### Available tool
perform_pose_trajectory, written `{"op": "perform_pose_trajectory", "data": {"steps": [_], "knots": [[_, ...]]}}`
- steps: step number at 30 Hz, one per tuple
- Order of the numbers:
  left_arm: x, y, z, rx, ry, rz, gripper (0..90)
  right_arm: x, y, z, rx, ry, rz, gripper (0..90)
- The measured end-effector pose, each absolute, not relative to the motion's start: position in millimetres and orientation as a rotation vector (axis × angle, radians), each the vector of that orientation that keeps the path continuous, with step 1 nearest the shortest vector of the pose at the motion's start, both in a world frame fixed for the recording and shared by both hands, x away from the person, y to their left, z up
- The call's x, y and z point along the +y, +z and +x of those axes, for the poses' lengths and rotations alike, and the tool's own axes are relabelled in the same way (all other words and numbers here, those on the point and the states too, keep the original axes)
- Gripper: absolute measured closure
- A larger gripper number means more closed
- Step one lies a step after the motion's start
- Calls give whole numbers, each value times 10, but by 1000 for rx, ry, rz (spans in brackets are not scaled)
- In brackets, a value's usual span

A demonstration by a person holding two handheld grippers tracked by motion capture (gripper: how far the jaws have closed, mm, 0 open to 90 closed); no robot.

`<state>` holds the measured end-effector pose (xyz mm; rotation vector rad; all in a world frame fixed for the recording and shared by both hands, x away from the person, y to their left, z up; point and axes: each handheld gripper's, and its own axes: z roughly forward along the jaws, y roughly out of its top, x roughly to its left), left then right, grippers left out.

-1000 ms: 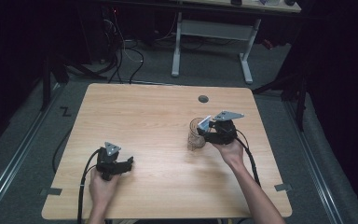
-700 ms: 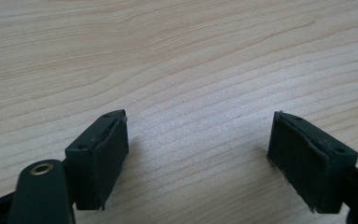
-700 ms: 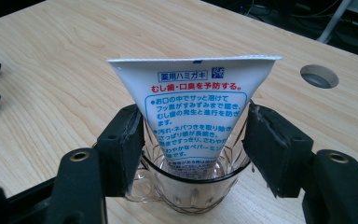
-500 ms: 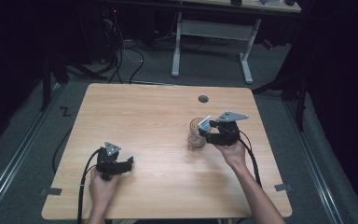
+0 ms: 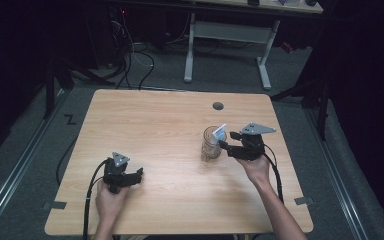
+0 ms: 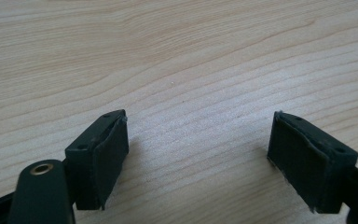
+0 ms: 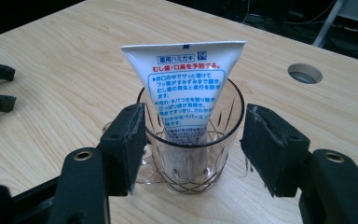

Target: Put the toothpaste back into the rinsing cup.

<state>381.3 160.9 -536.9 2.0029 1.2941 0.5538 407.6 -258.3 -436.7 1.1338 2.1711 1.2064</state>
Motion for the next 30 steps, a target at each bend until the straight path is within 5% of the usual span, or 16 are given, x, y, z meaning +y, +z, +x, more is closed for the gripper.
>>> {"op": "perform_pose_trajectory", "data": {"steps": [30], "knots": [[1608,-5369,3814,1295,554,2000,204,-2968,-4309,3844,2070,1304,1204,416]]}}
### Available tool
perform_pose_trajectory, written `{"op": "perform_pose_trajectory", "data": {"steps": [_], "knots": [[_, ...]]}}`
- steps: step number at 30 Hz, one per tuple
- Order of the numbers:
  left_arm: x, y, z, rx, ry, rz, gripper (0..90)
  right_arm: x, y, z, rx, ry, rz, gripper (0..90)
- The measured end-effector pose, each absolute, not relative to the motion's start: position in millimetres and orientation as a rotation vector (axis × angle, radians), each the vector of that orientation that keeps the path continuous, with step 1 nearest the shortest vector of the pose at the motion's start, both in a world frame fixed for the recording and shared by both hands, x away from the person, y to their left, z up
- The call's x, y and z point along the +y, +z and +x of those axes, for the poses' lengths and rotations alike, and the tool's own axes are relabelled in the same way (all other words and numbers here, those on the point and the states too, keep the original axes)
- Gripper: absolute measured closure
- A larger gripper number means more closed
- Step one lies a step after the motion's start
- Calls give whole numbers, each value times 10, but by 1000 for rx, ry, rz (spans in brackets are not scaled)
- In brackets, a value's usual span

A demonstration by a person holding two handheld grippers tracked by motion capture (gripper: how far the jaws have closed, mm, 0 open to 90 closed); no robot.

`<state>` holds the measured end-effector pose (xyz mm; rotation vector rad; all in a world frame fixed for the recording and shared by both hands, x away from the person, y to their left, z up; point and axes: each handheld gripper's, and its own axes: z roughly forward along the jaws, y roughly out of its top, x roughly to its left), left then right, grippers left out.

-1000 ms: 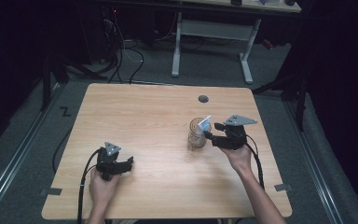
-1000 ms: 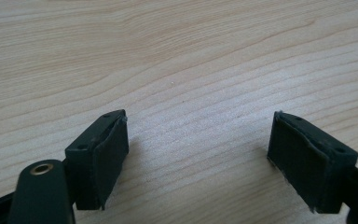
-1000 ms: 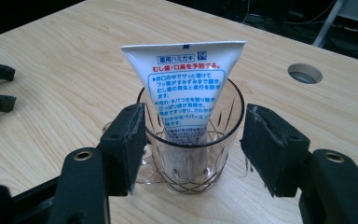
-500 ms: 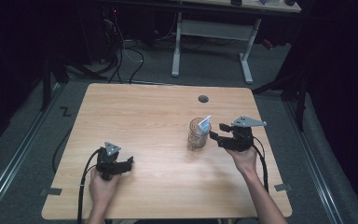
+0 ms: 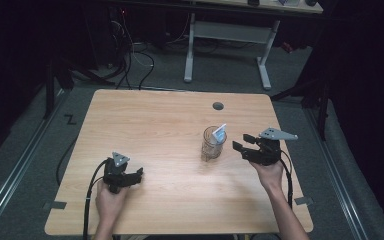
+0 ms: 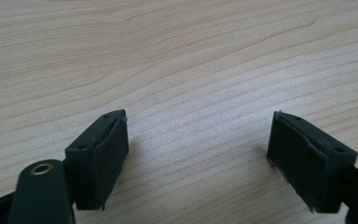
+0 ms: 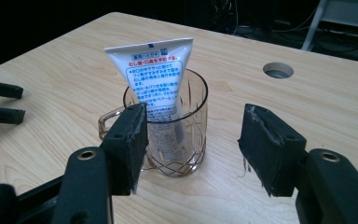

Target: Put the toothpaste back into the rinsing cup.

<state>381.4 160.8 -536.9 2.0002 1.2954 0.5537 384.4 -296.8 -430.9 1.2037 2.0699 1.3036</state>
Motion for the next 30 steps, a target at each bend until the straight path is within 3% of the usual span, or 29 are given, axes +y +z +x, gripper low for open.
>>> {"op": "perform_pose_trajectory", "data": {"steps": [30], "knots": [[1608,-5369,3814,1296,554,2001,204,-3302,-4485,3695,1994,1320,1327,421]]}}
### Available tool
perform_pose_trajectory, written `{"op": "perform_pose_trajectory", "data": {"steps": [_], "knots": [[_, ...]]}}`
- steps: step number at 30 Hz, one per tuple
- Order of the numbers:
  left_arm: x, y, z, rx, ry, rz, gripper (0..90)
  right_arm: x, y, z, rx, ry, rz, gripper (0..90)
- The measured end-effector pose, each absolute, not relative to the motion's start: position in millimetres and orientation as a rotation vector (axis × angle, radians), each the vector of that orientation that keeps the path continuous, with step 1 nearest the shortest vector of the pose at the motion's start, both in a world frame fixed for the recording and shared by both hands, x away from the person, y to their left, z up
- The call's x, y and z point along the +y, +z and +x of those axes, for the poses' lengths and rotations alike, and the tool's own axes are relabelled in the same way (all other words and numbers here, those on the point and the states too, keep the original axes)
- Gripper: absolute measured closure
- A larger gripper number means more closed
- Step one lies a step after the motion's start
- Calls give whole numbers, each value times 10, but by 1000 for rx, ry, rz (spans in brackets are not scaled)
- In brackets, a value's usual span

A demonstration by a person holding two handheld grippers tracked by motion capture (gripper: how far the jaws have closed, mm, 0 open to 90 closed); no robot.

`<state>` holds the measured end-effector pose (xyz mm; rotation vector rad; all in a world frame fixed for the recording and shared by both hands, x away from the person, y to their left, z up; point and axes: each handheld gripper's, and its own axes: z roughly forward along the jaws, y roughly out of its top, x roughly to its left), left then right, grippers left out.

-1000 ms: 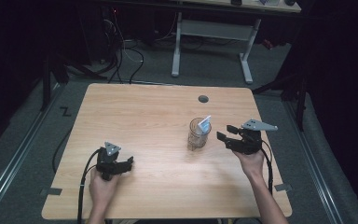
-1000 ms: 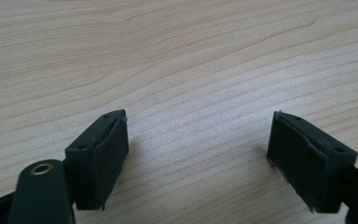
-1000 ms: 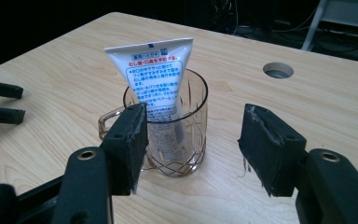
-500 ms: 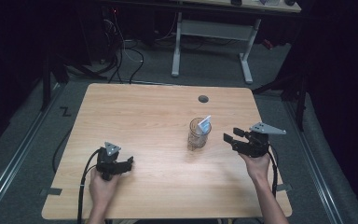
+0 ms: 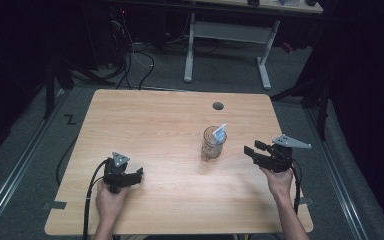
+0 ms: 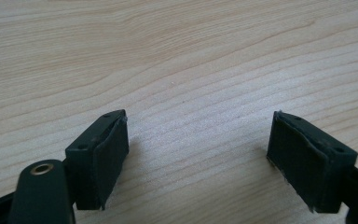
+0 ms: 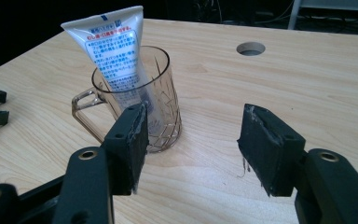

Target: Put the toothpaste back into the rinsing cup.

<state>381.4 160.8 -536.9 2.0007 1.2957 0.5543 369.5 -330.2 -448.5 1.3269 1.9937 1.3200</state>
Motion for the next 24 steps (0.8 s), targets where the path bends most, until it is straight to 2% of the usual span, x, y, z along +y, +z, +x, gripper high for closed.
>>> {"op": "perform_pose_trajectory", "data": {"steps": [24], "knots": [[1607,-5369,3814,1296,555,2001,204,-3309,-4773,3704,2014,1287,1410,428]]}}
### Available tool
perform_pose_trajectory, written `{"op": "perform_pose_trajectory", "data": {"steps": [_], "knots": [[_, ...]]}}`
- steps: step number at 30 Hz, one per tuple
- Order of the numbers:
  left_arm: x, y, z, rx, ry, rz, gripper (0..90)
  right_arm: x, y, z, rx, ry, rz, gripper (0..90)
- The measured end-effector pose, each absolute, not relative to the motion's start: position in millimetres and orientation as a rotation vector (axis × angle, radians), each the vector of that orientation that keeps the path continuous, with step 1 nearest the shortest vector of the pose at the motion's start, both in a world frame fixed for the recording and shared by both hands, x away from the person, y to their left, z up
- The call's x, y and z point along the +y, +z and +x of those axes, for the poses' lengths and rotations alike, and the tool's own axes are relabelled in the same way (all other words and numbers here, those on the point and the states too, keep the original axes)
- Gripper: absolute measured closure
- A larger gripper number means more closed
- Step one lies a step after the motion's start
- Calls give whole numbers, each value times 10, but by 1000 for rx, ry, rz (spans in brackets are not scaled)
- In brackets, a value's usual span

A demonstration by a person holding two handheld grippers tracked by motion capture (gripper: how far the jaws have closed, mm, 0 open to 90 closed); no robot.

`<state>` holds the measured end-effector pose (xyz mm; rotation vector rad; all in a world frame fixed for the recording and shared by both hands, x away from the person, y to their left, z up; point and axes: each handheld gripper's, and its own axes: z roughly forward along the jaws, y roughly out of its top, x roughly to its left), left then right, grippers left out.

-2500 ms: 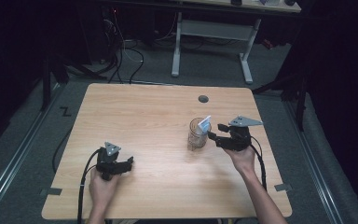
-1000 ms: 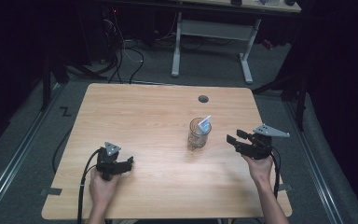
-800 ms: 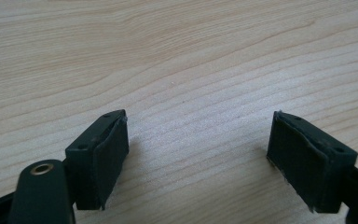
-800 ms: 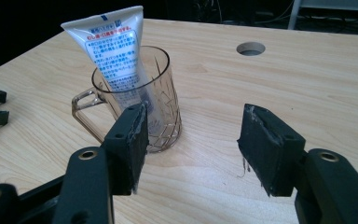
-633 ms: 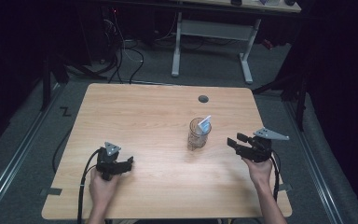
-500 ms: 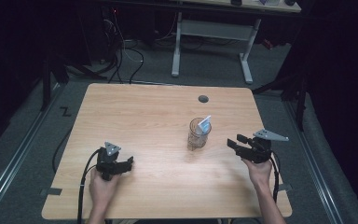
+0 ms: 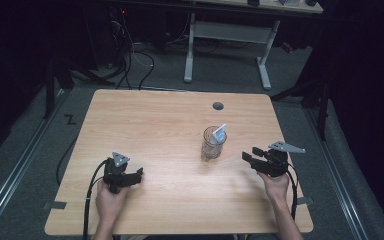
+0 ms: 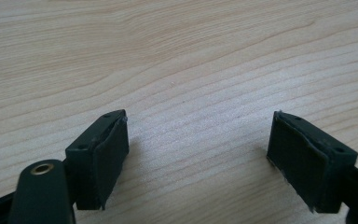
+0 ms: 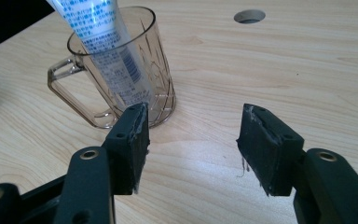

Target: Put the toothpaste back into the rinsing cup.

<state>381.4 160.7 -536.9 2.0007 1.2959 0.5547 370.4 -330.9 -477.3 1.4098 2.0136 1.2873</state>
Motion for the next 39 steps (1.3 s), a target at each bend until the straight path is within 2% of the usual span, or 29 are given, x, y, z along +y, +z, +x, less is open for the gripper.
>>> {"op": "perform_pose_trajectory", "data": {"steps": [39], "knots": [[1607,-5368,3812,1295,553,2004,203,-3125,-5143,3969,2076,1091,1449,447]]}}
